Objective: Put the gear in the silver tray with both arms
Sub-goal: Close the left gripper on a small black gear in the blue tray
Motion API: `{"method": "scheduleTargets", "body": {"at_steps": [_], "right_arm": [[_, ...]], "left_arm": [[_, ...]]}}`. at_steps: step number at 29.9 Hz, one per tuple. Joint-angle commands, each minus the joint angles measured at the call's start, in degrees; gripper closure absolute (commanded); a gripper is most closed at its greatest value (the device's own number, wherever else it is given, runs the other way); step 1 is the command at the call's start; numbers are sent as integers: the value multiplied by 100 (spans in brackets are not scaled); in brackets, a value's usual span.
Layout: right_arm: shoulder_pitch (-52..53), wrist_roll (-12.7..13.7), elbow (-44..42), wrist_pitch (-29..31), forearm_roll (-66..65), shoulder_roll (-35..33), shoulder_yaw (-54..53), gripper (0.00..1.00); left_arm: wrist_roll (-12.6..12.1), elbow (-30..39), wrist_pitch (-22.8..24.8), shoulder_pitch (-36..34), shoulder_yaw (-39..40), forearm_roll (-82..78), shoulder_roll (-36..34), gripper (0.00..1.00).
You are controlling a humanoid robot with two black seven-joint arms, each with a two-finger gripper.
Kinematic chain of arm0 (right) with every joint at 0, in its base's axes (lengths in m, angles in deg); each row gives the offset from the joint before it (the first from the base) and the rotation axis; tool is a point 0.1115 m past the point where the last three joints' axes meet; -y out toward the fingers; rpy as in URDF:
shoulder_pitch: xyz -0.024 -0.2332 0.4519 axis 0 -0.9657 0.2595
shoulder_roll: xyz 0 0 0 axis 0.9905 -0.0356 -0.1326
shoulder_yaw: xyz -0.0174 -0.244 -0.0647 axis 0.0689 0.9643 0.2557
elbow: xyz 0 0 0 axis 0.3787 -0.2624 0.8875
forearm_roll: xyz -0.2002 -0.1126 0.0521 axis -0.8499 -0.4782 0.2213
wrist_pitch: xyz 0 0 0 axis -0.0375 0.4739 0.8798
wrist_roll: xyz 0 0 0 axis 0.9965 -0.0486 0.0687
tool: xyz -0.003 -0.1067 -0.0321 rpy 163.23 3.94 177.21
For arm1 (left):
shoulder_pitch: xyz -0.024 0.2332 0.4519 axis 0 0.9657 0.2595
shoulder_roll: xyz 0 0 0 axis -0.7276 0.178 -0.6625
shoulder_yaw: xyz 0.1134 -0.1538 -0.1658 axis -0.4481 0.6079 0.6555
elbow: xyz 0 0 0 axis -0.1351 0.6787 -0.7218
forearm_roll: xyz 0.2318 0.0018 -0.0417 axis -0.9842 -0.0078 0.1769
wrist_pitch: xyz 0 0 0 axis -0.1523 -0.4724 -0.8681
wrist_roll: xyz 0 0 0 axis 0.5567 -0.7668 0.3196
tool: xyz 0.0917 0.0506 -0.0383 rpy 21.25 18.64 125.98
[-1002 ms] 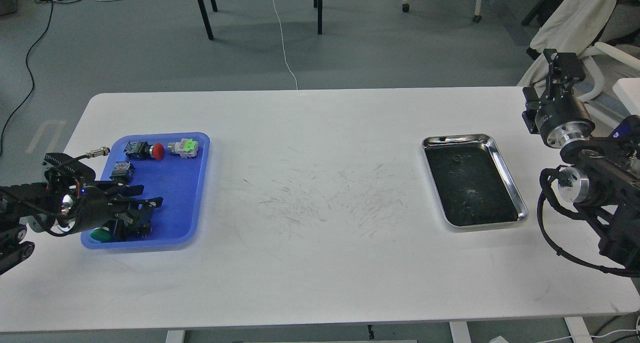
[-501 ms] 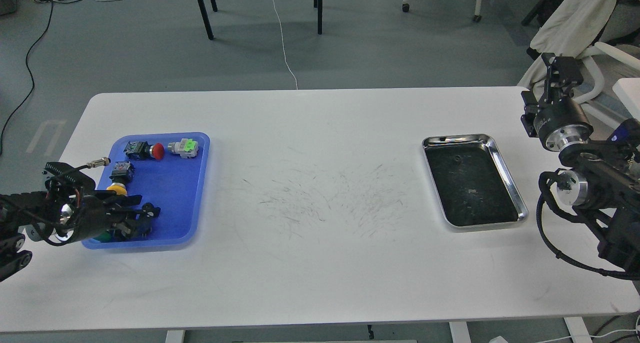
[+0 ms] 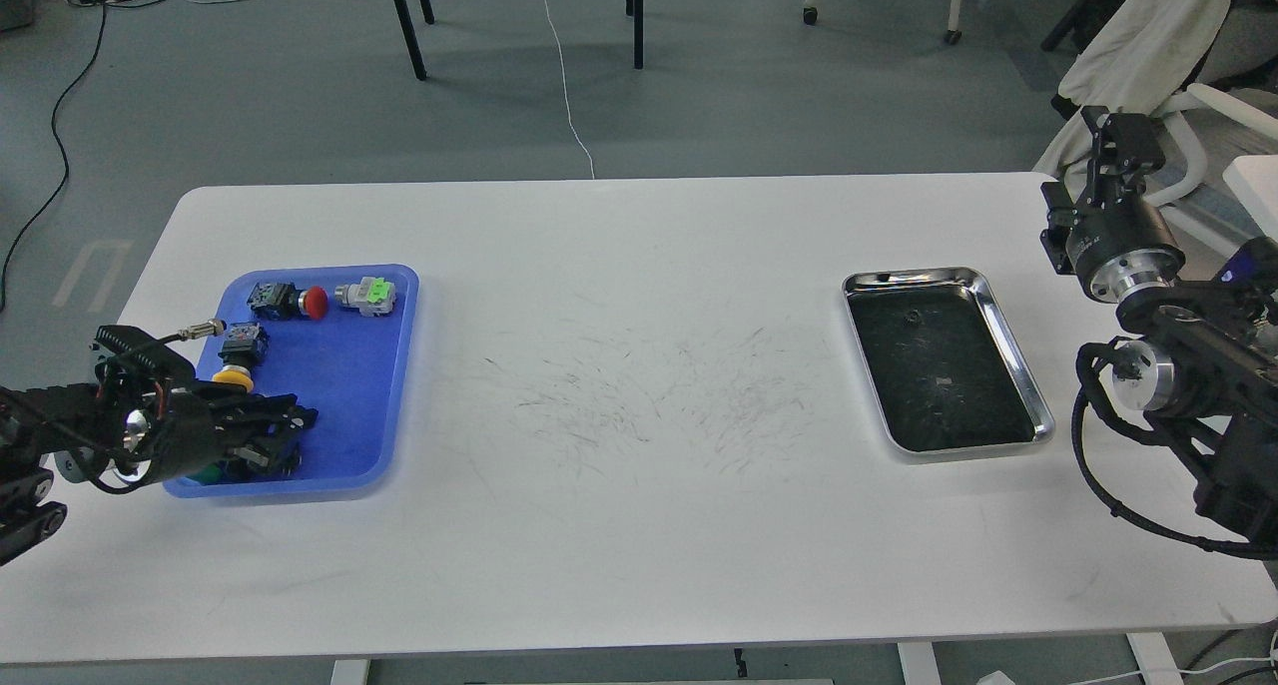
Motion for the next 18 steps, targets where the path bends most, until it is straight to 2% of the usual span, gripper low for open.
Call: {"method": "scheduleTargets", "body": {"at_steps": [1, 7, 18], "right_arm": [[0, 0, 0, -1, -17, -4, 0, 4], [-9, 0, -9, -1, -26, 13, 0, 4], [-44, 0, -9, -9, -35, 22, 0, 4]], "left_arm": [[-1, -17, -63, 28, 1, -116, 0, 81], [-1, 0, -71, 2, 10, -125, 8, 90], [-1, 264, -45, -402, 80, 42, -246, 95]]}}
